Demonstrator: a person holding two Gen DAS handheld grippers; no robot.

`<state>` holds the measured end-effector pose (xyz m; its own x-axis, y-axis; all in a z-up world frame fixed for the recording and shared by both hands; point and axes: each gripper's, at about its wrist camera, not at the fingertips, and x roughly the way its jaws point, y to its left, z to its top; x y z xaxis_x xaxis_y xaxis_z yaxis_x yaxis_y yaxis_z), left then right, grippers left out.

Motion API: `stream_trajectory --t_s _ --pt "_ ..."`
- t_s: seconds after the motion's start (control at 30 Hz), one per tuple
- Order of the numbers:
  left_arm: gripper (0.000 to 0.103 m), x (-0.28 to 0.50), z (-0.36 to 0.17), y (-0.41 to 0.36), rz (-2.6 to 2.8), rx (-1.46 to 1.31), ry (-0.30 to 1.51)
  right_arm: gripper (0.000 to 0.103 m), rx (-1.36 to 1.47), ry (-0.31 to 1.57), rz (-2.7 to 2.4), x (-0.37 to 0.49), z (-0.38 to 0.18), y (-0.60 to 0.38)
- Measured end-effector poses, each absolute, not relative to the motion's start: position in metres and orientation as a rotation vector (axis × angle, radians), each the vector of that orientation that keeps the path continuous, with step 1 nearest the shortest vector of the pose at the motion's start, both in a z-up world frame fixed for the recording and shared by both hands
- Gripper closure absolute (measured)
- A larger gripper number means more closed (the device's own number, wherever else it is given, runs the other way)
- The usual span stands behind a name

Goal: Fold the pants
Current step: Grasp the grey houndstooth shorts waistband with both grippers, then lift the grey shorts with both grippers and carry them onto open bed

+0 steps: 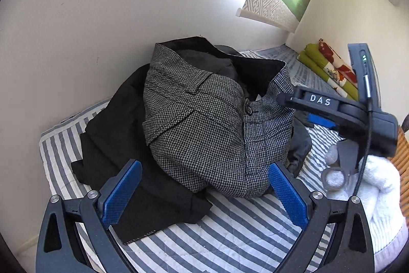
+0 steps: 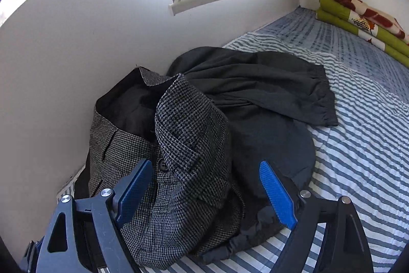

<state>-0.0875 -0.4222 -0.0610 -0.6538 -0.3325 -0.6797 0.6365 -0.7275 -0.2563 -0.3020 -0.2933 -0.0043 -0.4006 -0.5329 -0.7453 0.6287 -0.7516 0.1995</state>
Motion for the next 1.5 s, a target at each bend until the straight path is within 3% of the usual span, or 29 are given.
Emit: stream_trajectory --t_s 0.1,0.13,0.2,0.37,0.9,1.3,1.5 --pt "0.002 -0.088 -0.06 -0.422 -2.345 0.826 0.631 0.022 1.148 0.159 -2.158 -0.305 -0.017 -0.302" --pt "0.002 -0.088 -0.06 -0.422 -2.344 0.828 0.631 0.028 1.156 0.165 -2.153 -0.305 -0.019 -0.303" --pt "0.002 -0.09 -0.062 -0.422 -2.345 0.839 0.636 0.081 1.183 0.195 -2.134 -0.304 -0.023 -0.305" --pt "0.004 -0.092 -0.064 -0.421 -2.343 0.847 0.645 0.091 1.162 0.212 -2.16 -0.296 -0.016 -0.296" --pt "0.011 -0.092 -0.056 -0.399 -2.384 0.823 0.648 0.094 1.039 0.041 -2.297 -0.205 0.045 -0.094" --pt "0.014 -0.13 -0.053 -0.286 -2.66 0.991 0.512 0.094 1.007 -0.057 -2.561 -0.119 0.068 0.084" --pt "0.014 -0.128 -0.038 -0.198 -2.884 1.055 0.388 0.094 1.061 -0.191 -2.64 -0.073 0.08 0.162"
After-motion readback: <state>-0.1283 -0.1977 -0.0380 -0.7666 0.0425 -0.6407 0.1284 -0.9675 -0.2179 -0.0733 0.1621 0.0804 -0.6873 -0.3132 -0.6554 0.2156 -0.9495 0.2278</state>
